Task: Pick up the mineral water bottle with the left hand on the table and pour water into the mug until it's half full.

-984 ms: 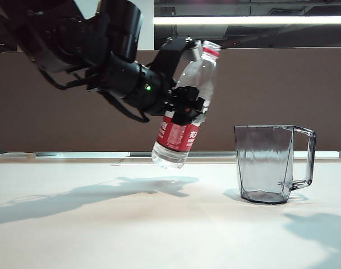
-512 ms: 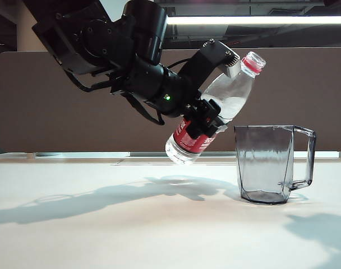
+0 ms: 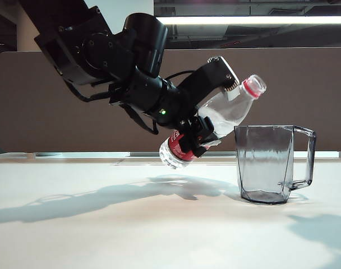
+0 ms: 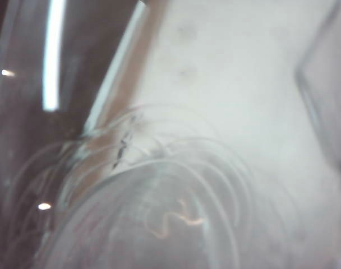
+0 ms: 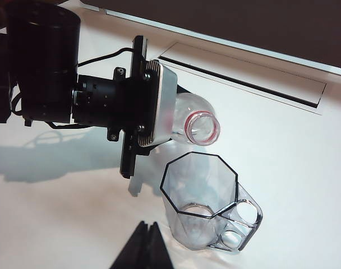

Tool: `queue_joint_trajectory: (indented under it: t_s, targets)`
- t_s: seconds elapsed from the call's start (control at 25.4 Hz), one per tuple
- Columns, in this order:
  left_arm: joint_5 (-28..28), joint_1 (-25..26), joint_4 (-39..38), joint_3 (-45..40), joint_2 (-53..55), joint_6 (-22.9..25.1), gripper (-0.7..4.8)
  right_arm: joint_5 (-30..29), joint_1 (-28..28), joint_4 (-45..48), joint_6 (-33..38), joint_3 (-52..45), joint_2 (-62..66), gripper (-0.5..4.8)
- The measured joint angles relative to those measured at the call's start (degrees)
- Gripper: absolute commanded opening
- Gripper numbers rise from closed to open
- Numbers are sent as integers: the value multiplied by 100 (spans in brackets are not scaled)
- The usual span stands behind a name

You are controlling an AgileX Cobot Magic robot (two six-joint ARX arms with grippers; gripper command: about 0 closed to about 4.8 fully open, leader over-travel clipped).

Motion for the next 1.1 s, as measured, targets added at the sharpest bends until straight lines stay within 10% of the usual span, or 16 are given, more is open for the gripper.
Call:
queue_joint_trajectory:
  t_s: [1.1]
  targets:
    - [2, 138, 765, 20, 258, 1628, 214, -2, 0, -101, 0, 0, -20, -1]
